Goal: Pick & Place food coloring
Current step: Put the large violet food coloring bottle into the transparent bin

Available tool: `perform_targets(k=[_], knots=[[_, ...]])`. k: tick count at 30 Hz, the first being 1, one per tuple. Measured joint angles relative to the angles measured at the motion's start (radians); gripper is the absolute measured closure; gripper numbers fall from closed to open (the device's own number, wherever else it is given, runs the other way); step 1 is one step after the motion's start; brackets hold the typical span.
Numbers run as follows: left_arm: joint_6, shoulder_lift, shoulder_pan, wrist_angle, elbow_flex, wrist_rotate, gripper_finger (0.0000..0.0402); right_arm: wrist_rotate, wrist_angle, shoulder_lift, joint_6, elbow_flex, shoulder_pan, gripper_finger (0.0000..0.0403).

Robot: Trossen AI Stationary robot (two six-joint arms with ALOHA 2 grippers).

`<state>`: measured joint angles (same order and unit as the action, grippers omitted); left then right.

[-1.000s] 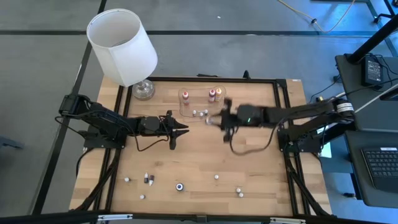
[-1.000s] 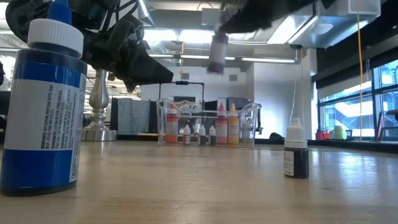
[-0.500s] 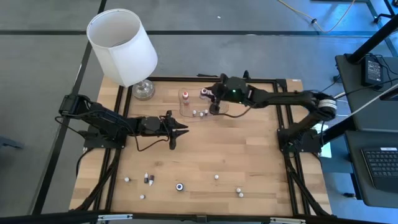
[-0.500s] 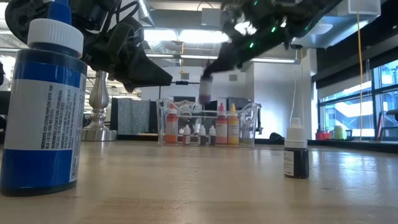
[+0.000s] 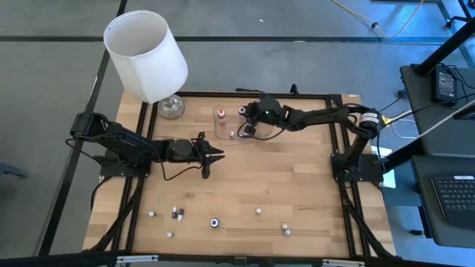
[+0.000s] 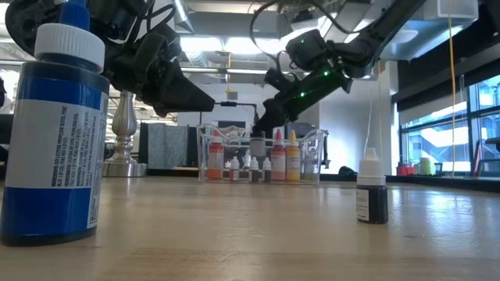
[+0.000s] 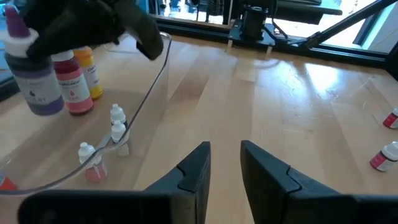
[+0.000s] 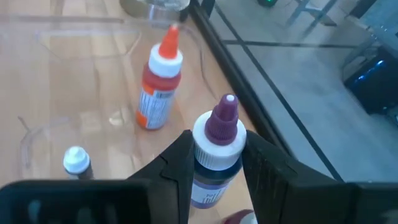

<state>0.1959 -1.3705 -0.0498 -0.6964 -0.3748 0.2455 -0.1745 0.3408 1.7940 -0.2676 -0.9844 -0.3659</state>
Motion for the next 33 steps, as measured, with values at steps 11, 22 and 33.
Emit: perform_targets(k=[11,22,33], knots=[[0.0,0.0,-0.001,-0.001,0.0,-0.001,0.0319,-0.002,-0.008,0.051,0.054,0.0,-0.012,0.0268],[0.0,0.0,-0.001,-0.002,0.0,-0.003,0.0316,-0.061,0.0,0.067,0.05,0.0,-0.012,0.0259],[0.001,0.0,-0.001,-0.002,0.0,-0.003,0.0318,-0.076,-0.006,0.067,0.053,0.0,-0.011,0.0257]])
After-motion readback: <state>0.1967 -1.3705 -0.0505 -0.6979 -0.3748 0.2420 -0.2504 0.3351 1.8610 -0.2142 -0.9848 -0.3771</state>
